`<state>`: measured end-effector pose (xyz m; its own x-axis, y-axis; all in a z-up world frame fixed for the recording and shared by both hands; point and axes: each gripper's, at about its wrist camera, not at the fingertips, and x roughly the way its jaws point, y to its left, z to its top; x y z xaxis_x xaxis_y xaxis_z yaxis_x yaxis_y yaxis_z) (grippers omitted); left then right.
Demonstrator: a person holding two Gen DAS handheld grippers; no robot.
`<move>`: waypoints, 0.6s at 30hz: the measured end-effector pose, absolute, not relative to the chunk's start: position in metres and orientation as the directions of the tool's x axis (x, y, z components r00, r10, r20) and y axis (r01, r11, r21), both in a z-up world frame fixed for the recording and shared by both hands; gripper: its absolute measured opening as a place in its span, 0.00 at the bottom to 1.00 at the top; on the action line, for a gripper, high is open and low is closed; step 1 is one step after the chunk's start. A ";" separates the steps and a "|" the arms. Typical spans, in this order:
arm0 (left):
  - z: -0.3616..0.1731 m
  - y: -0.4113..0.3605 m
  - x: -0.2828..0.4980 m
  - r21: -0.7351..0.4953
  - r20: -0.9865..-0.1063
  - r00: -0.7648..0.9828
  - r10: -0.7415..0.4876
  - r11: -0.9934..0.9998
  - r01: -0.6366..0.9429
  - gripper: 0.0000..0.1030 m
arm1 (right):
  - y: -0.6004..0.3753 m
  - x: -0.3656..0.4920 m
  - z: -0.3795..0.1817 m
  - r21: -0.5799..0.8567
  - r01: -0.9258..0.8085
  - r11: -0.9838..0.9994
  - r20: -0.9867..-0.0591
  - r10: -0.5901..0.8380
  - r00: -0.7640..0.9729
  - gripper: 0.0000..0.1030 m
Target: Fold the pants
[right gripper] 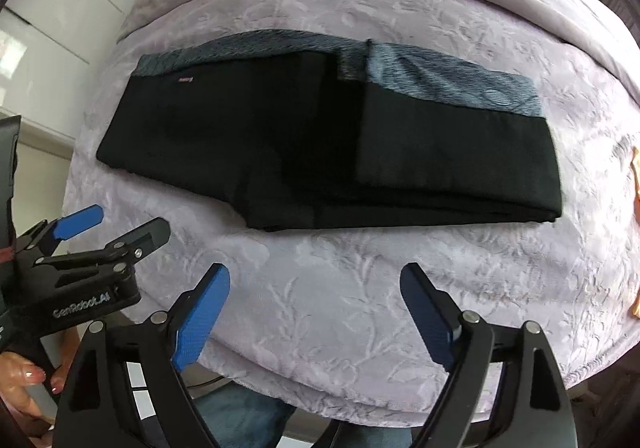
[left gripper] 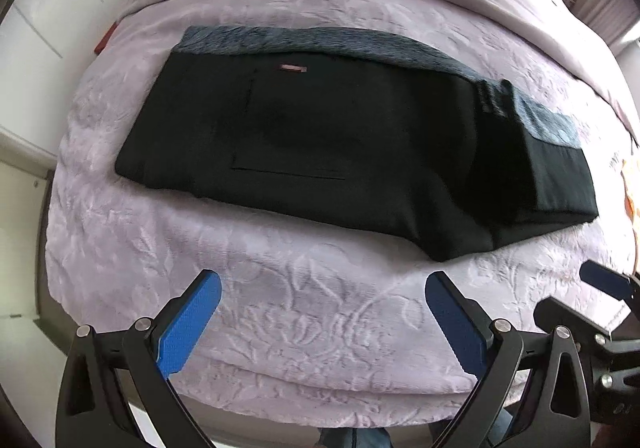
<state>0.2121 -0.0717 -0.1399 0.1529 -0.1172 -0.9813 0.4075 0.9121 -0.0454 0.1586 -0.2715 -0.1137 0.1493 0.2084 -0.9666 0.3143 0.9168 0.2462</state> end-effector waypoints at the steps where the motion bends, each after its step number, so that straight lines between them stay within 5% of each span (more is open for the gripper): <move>1: -0.141 -0.069 0.214 -0.046 -0.982 0.151 -0.116 0.915 0.402 1.00 | -0.269 0.160 -0.114 0.247 0.311 0.918 -0.967 0.211 0.144 0.87; 18: -0.167 -0.045 0.231 -0.094 -0.985 0.102 -0.136 0.937 0.338 1.00 | -0.249 0.171 -0.125 0.233 0.305 0.923 -0.972 0.221 0.075 0.87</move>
<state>0.2309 -0.0455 -0.1673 0.1021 -0.1356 -0.9855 0.3376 0.9366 -0.0939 0.1711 -0.2487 -0.1245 0.0746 0.2211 -0.9724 0.3051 0.9233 0.2333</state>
